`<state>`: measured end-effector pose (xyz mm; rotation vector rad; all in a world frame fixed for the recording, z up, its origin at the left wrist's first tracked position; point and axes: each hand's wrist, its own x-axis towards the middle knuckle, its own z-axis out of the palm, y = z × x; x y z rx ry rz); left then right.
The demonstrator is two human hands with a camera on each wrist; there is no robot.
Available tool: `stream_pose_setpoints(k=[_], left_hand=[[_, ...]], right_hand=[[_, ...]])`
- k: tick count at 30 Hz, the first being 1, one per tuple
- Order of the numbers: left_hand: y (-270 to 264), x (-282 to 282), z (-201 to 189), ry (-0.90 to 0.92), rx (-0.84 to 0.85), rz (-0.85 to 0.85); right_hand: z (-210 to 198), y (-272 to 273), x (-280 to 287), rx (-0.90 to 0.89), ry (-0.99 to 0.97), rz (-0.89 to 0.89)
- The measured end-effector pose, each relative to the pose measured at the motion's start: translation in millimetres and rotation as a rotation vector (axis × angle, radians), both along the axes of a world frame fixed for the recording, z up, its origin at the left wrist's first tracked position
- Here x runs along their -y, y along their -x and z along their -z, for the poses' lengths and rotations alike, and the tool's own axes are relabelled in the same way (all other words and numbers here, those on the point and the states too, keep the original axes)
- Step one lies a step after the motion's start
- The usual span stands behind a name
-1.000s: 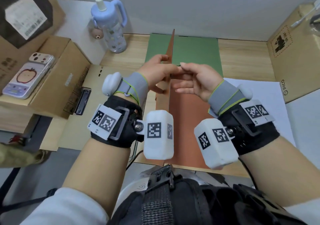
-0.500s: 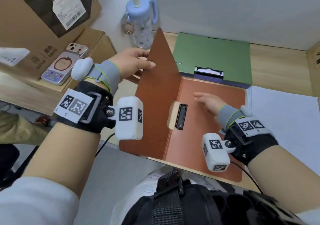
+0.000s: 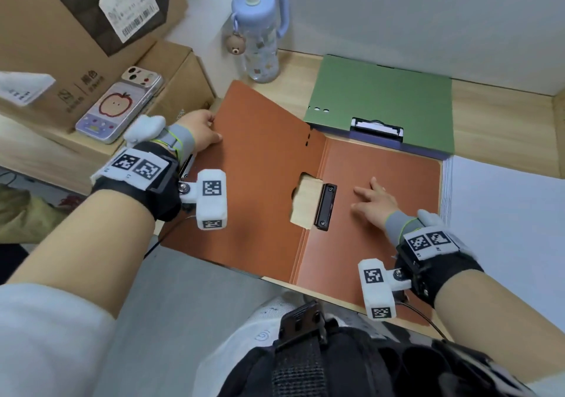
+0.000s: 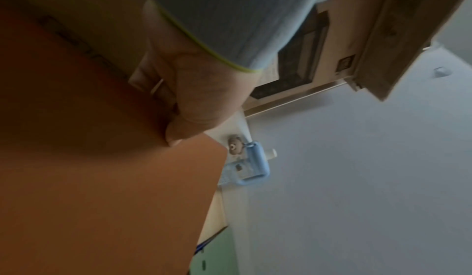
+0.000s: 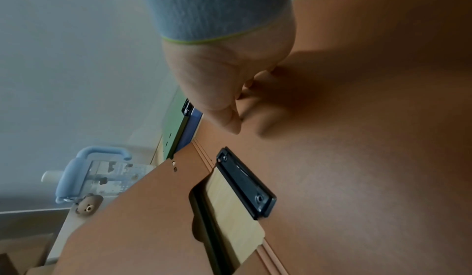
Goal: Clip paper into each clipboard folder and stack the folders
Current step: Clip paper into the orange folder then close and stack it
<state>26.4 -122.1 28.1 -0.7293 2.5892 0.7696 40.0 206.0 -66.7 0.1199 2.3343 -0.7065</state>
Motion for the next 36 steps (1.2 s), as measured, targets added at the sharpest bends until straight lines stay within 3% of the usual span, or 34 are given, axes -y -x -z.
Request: stream_pose_setpoints(k=[8,16,20,23,25,27,31,33,36], left_hand=[[-8.0,-4.0,49.2,0.169,0.03,-0.034],[-12.8,-12.8,60.9,0.224,0.108,-0.076],[-7.9,-35.2,48.6,0.174,-0.01,-0.127],[-1.8,-57.8,38.2,0.141,-0.128,-0.061],[3.3,-77.1,33.6,0.001,-0.228,-0.015],[7.7,-103.2,28.5,-0.294,-0.291,-0.044],[9.6,-156.1,18.9,-0.843,-0.115,-0.168],[9.9,-179.5,20.6,-0.986,-0.016,-0.204],[8.8,-217.7,28.0,-1.038,0.091,-0.186]], right_hand=[[-1.4,0.0,-1.0,0.011,-0.022,-0.054],[-2.3,-1.6,-0.9,0.016,0.014,-0.026],[-6.2,1.2,-1.5,0.04,0.041,-0.001],[-11.1,4.6,-3.1,0.058,0.129,0.088],[-15.5,6.1,-5.3,0.049,0.237,0.211],[-21.2,5.4,-12.0,0.018,0.309,0.325],[-23.4,3.5,-27.4,-0.076,0.367,0.439],[-22.5,2.7,-39.5,-0.12,0.375,0.497],[-22.3,0.3,-66.6,-0.188,0.352,0.591]])
